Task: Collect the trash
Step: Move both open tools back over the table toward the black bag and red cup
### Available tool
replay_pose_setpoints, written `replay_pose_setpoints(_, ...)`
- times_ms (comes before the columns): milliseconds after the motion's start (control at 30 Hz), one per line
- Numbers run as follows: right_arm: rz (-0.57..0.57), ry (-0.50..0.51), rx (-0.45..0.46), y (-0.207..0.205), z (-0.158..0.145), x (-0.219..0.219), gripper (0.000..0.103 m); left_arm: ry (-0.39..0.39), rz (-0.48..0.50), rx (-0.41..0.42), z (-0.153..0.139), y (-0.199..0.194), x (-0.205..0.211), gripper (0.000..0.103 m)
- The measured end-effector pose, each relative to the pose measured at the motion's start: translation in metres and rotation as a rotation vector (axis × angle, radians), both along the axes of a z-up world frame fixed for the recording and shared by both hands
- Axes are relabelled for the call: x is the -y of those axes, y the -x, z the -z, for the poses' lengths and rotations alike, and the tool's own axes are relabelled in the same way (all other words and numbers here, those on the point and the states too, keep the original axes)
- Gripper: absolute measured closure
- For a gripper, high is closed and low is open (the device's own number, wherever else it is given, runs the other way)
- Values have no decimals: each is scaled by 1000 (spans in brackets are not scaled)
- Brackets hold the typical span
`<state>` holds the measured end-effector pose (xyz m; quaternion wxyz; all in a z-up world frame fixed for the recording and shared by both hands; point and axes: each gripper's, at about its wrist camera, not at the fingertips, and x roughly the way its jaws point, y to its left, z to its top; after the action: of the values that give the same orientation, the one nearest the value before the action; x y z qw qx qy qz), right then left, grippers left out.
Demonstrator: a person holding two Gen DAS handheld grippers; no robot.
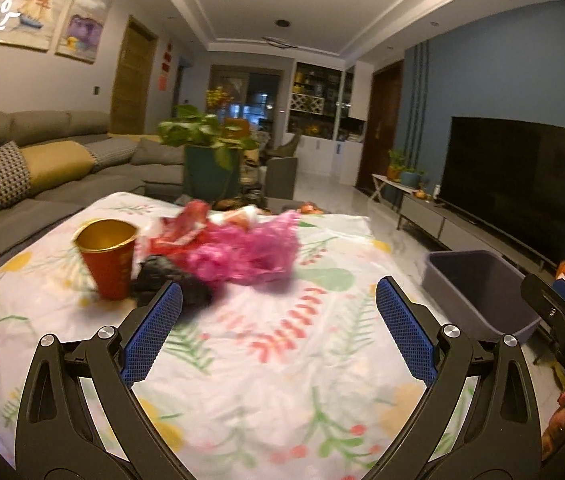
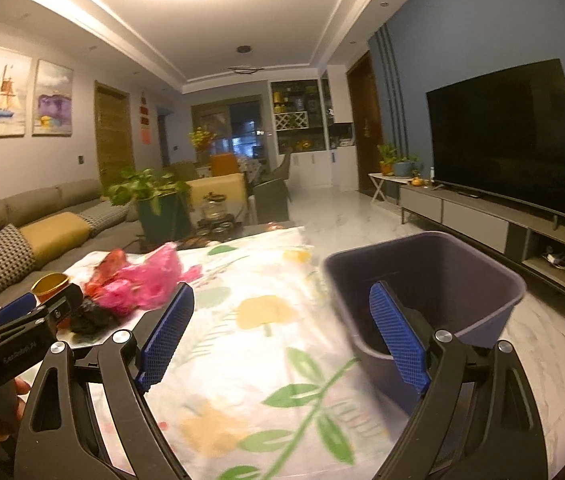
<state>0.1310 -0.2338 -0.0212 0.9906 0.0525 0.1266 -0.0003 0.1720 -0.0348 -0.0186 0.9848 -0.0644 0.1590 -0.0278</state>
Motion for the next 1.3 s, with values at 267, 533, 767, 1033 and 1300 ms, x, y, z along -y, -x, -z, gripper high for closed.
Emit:
replay_pose_setpoints(267,-65,5,-24,-13,8,-48,16,16,-96,-9,7,3,-52,7)
replay_pose_setpoints(533,-141,6,-69,-33,25,-98,16,24,-178,-19,18,2,-100,7)
replay_pose_setpoints(767,-226,3,-110,-57,36,-146,16,29,-232,-27,25,-3,-130,7)
replay_pose_setpoints(1033,-301,18,-144,-94,42,-196,20,46,-276,-25,27,-11,-165,7)
replay_pose_setpoints(1300,-356,23,-182,-123,46,-234,26,39,-316,-36,28,-24,-186,7)
